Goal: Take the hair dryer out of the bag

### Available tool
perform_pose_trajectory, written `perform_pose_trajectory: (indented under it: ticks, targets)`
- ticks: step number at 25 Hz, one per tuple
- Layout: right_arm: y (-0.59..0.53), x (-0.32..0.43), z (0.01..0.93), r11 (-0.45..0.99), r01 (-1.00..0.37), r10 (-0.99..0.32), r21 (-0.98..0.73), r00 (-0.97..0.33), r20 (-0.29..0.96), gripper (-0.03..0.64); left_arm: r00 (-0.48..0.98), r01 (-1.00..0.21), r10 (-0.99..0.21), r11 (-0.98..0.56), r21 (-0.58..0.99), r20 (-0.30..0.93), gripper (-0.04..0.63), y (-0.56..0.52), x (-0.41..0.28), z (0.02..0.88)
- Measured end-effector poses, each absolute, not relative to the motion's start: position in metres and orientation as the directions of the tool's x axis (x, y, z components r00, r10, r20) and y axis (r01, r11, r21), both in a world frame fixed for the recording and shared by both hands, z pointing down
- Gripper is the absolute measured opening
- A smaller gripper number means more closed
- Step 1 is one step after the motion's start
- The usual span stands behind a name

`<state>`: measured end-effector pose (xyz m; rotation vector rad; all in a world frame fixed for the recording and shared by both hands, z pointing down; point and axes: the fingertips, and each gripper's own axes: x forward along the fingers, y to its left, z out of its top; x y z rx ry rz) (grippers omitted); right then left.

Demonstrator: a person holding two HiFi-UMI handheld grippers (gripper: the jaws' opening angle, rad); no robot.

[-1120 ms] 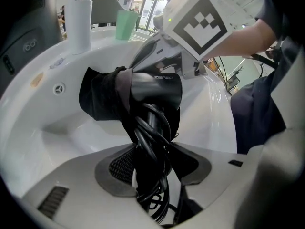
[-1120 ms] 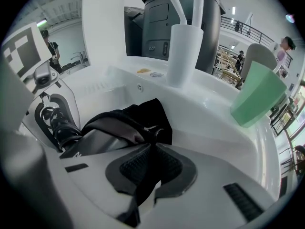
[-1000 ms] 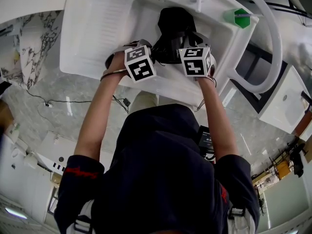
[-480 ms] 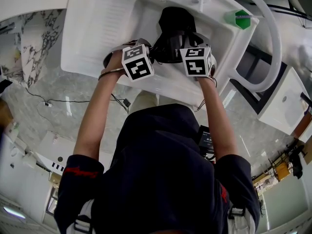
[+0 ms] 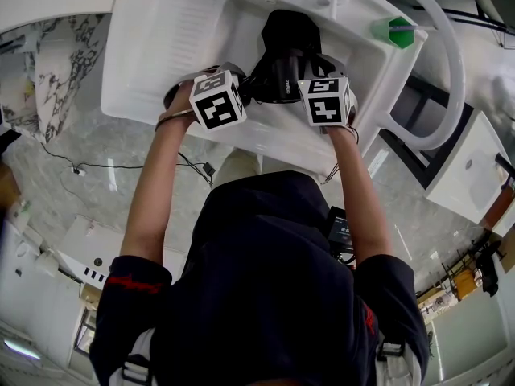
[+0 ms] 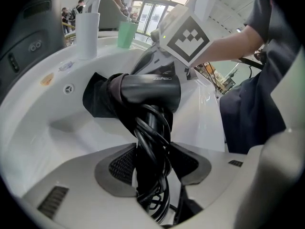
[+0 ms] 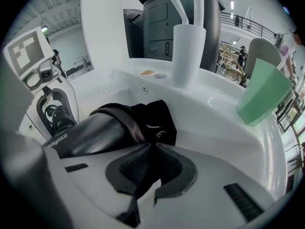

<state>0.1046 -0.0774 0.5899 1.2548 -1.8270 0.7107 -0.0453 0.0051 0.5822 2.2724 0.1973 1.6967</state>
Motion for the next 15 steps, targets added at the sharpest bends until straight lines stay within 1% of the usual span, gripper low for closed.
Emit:
perform_pose_trajectory:
  ticks: [6, 15]
  targets:
    - [-0.075, 0.104, 0.5932, 0.36, -0.933, -0.475, -0.027, -0.209, 0.855, 0.05, 0.297, -0.041, 0.313, -0.94, 0.34, 0.902, 0.219, 0.005, -0.05, 0.579]
    - [-0.0739, 0.1037, 0.5994, 0.358, -0.932, -0.453, -0.048, -0.219, 0.864, 0.049, 0.346, -0.068, 0.37, -0.906, 0.417, 0.862, 0.219, 0.0064, -0.0513, 0.5717]
